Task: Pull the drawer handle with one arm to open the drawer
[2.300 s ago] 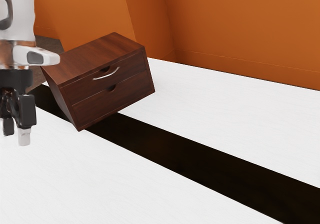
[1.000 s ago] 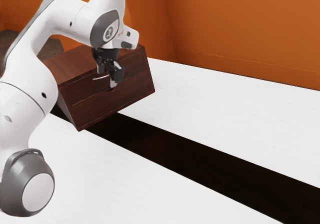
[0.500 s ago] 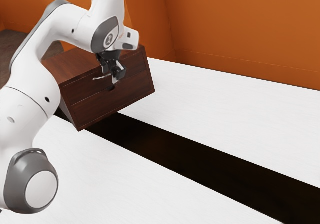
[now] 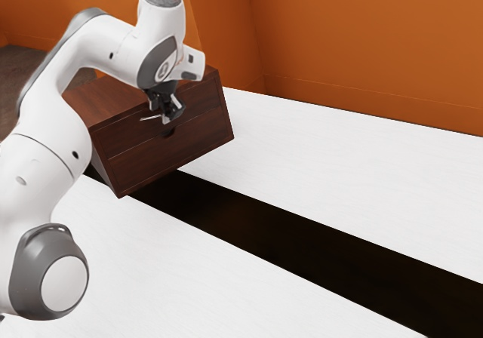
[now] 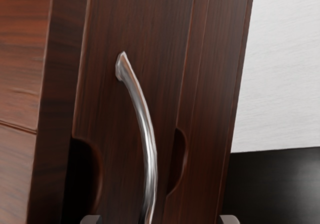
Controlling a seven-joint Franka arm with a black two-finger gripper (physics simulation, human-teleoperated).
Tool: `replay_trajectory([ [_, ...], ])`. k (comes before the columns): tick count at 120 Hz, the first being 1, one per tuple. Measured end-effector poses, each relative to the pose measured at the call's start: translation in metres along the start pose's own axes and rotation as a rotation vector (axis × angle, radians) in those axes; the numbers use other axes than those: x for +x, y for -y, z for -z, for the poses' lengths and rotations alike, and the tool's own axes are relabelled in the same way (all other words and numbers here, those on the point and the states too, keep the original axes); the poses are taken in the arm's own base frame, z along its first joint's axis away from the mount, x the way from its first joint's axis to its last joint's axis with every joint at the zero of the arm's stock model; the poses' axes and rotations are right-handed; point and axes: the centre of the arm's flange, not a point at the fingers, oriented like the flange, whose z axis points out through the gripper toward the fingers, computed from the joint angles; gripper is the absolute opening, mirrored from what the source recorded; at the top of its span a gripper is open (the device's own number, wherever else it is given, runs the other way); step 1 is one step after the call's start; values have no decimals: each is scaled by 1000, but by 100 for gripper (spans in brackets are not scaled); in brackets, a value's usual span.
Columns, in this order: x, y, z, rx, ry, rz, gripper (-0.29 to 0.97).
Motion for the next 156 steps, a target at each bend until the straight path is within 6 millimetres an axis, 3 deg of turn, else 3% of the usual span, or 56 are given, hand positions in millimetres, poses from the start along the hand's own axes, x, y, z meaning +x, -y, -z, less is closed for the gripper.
replay_trajectory([
  [16, 2, -2, -5, -3, 1, -2, 17],
  [60, 3, -26, 11, -62, -5, -43, -4],
  [72, 5, -43, 26, -74, -8, -70, -6],
  [98, 5, -55, 22, -109, 1, -81, -6],
  [156, -9, -117, 63, -123, 36, -143, -7],
])
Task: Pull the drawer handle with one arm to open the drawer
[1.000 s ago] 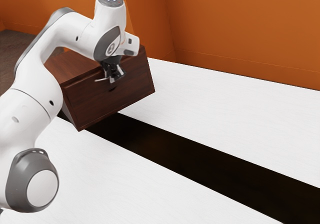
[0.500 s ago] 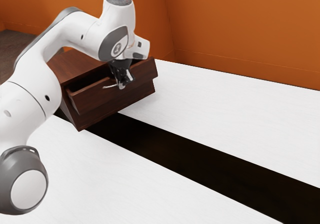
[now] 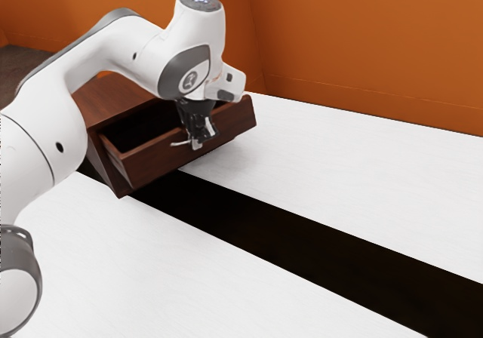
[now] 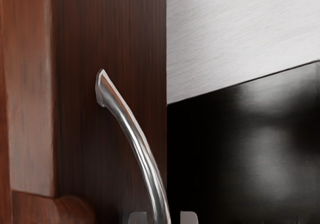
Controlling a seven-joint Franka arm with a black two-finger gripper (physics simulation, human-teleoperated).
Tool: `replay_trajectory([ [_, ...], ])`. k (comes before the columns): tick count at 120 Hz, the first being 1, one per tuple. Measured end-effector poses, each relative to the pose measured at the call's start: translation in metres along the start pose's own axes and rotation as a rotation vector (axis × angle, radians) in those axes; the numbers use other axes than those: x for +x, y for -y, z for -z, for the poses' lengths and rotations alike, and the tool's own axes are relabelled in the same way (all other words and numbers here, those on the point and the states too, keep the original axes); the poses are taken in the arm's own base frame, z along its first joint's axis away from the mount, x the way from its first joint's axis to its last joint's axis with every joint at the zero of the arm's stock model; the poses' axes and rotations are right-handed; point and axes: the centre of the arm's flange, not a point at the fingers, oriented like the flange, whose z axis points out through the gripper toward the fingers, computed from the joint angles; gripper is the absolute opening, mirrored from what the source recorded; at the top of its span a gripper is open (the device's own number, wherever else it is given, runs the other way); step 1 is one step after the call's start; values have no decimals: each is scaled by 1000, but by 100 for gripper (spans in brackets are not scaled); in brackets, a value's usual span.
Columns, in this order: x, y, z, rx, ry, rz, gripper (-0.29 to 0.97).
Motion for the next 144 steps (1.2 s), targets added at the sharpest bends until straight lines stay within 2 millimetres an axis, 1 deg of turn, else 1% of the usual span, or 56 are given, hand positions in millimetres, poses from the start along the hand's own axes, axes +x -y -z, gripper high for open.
replay_trajectory([
  [5, 1, -5, 3, -1, -2, 1, -8],
  [31, 5, -16, 8, -10, -11, 11, -9],
  [66, 8, -23, 11, -4, -11, 25, -10],
  [86, 10, -26, 10, -13, -11, 34, 8],
  [94, 9, -25, 13, -14, -15, 39, 12],
  [98, 6, -24, 21, -11, -26, 45, 13],
  [102, 2, -23, 34, -6, -43, 50, 15],
  [106, -3, -22, 48, -2, -62, 54, 16],
  [112, -14, -25, 76, 1, -92, 57, 18],
  [118, -38, -28, 100, -28, -113, 58, 24],
  [126, -72, -34, 127, -82, -137, 41, 36],
  [135, -89, -52, 150, -158, -178, -28, 46],
  [144, -94, -63, 159, -223, -207, -102, 53],
])
